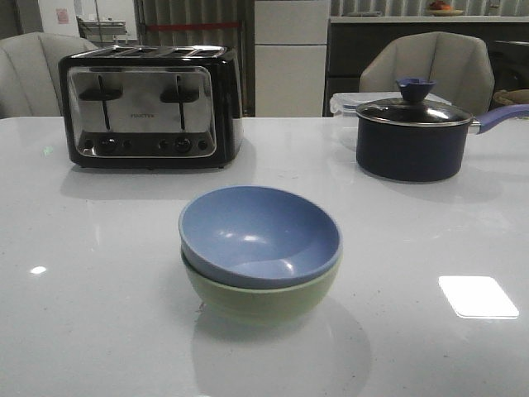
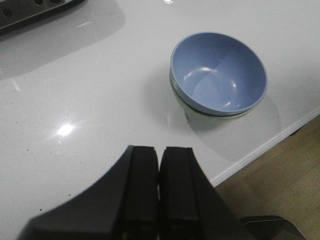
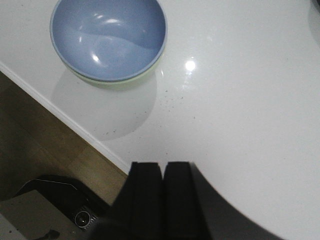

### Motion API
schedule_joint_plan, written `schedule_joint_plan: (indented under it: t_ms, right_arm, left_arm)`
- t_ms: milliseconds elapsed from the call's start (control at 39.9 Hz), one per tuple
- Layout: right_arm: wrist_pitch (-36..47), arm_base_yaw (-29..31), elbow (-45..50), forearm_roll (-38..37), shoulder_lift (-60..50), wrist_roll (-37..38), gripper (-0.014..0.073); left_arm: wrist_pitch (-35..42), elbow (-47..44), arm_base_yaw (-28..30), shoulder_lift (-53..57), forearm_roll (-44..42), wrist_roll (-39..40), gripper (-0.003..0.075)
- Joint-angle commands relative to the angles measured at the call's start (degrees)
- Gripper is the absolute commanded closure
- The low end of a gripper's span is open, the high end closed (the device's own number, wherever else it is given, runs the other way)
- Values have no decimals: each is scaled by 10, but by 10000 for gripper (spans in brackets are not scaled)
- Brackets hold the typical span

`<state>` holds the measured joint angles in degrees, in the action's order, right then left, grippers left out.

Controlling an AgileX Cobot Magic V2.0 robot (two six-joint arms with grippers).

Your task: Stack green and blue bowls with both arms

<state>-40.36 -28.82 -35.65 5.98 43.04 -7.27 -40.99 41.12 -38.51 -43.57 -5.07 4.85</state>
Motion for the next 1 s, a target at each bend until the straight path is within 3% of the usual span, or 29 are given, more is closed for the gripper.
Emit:
schedule_joint_plan:
  t_ms: [0, 526, 676, 976]
  right_arm:
    - [27, 0, -15, -3, -4, 1, 537]
    - [27, 0, -15, -3, -4, 1, 537]
    - [26, 0, -15, -3, -4, 1, 537]
    - [26, 0, -15, -3, -4, 1, 537]
  left_arm:
    - [39, 17, -4, 1, -2, 6, 627]
    - [41, 15, -2, 10, -2, 6, 627]
    - [62, -1, 58, 50, 4, 5, 627]
    - [206, -135, 219, 213, 31, -2, 627]
